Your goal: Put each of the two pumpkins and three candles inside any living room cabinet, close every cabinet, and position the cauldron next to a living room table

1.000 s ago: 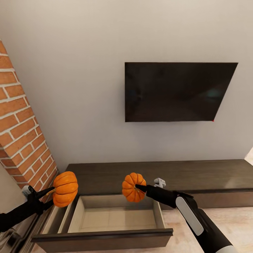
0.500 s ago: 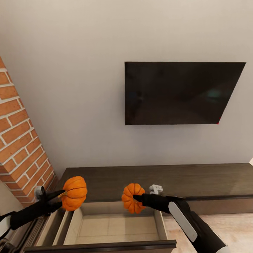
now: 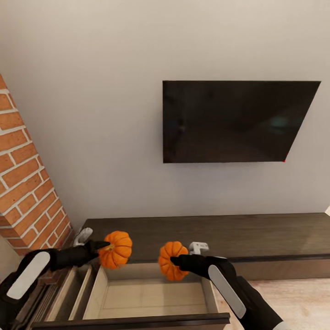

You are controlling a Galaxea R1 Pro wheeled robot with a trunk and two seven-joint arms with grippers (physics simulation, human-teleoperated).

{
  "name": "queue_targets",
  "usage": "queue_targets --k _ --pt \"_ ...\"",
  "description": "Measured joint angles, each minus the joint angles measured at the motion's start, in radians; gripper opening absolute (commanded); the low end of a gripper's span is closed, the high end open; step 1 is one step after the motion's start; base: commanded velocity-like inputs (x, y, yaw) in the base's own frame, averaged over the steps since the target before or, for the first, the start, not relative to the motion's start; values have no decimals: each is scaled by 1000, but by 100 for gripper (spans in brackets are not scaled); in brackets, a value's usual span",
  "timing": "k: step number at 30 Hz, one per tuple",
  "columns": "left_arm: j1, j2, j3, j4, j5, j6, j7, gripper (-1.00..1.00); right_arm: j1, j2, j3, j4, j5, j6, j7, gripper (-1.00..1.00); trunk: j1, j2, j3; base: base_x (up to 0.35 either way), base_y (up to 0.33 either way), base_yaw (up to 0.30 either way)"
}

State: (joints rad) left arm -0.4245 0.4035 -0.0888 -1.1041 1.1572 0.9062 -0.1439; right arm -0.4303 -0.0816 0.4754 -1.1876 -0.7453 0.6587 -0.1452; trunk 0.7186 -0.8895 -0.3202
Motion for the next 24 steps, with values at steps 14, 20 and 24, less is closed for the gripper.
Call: queue_targets --k 14,20,24 --pt "-1 -325 -9 9 -331 -237 526 -100 -4 122 21 53 106 -11 -198 -100 0 0 0 0 0 0" --pt "-1 -339 -40 26 -357 -268 529 -100 -5 132 21 72 114 -12 -202 -100 0 0 0 0 0 0" --pt "-1 -341 -51 27 -361 -270 530 -100 -8 132 20 77 114 -13 -204 -100 0 0 0 41 27 0"
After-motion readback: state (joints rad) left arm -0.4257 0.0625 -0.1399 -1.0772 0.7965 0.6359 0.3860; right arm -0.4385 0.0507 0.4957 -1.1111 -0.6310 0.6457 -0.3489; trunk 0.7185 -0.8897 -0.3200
